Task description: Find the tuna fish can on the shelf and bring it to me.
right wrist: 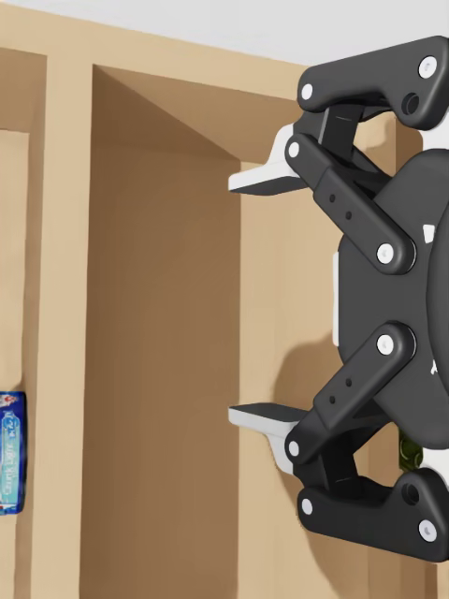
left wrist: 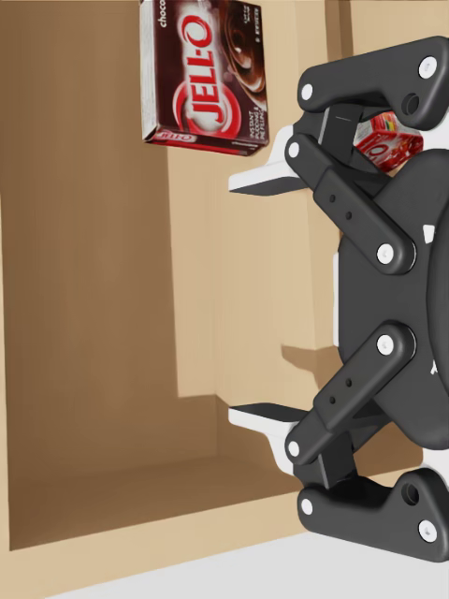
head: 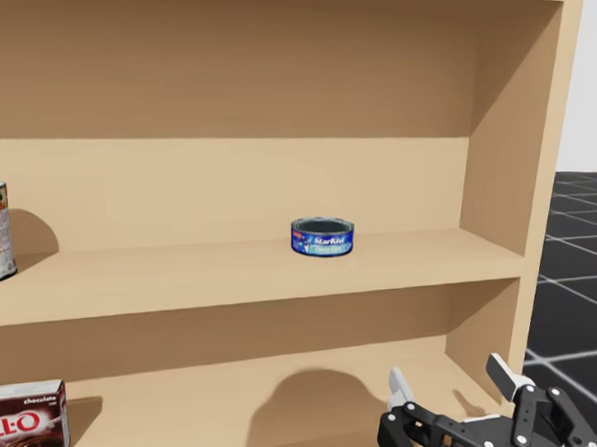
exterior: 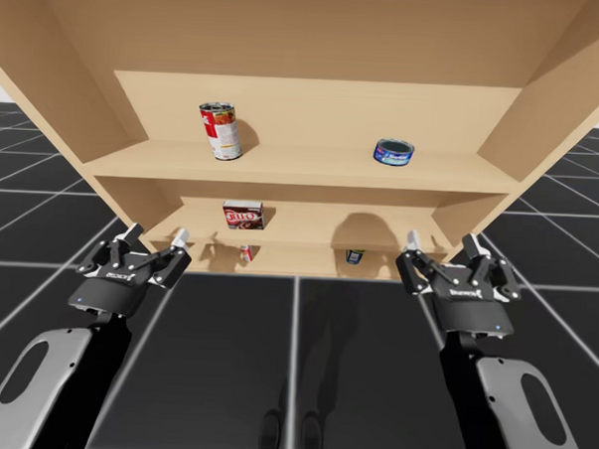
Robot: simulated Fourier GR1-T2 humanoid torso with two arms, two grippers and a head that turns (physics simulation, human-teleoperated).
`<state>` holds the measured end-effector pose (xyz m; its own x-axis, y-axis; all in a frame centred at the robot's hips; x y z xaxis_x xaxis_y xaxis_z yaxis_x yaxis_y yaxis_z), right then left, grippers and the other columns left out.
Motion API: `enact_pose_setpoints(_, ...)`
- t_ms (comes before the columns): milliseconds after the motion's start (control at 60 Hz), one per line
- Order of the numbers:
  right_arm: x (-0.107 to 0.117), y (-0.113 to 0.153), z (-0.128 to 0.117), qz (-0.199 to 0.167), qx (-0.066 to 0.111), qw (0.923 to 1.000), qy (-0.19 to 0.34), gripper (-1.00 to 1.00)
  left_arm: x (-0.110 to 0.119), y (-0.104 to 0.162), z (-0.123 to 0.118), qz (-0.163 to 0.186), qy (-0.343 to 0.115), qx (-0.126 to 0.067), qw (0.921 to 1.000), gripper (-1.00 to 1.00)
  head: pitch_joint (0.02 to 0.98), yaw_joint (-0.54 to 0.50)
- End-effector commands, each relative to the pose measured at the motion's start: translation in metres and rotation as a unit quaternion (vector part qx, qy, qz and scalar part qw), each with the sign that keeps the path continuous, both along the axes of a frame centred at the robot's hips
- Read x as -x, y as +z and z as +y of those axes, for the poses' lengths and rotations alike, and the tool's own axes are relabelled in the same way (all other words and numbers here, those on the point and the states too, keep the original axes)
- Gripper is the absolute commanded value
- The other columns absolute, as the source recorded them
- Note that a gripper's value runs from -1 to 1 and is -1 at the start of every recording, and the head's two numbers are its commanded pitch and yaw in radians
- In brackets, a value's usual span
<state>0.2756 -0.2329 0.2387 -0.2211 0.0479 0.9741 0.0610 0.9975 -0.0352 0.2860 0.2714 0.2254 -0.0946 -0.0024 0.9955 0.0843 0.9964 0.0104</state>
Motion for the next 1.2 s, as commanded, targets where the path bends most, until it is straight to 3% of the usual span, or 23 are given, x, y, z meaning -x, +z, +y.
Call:
enact_pose_setpoints(17, 0.024, 0.037, 0.006, -0.022, 0.01, 0.9997, 0.0, -1.0, 0.001, 0.0, 0.001, 0.001, 0.001, 0.002, 1.0, -1.0, 0.272, -0.26)
enact_pose_setpoints(67, 0.031, 0.051, 0.008, -0.023, 0.006, 0.9997, 0.004, -1.0, 0.0, 0.0, 0.001, 0.001, 0.0, 0.002, 1.0, -1.0, 0.271, -0.26)
enact_pose_setpoints(300, 0.043, 0.096, 0.018, -0.021, 0.034, 0.9987, 0.03, -1.0, 0.0, 0.0, 0.001, -0.001, 0.005, -0.002, 1.0, -1.0, 0.266, -0.27)
enact_pose_setpoints(433, 0.041, 0.114, 0.026, -0.017, 0.033, 0.9981, 0.049, -1.0, 0.001, 0.001, 0.001, -0.001, 0.004, -0.001, 1.0, -1.0, 0.264, -0.27)
enact_pose_setpoints(1200, -0.041, 0.143, 0.061, 0.069, 0.015, 0.9903, 0.12, -1.0, 0.001, 0.002, 0.0, -0.001, 0.002, 0.0, 1.0, -1.0, 0.259, -0.25)
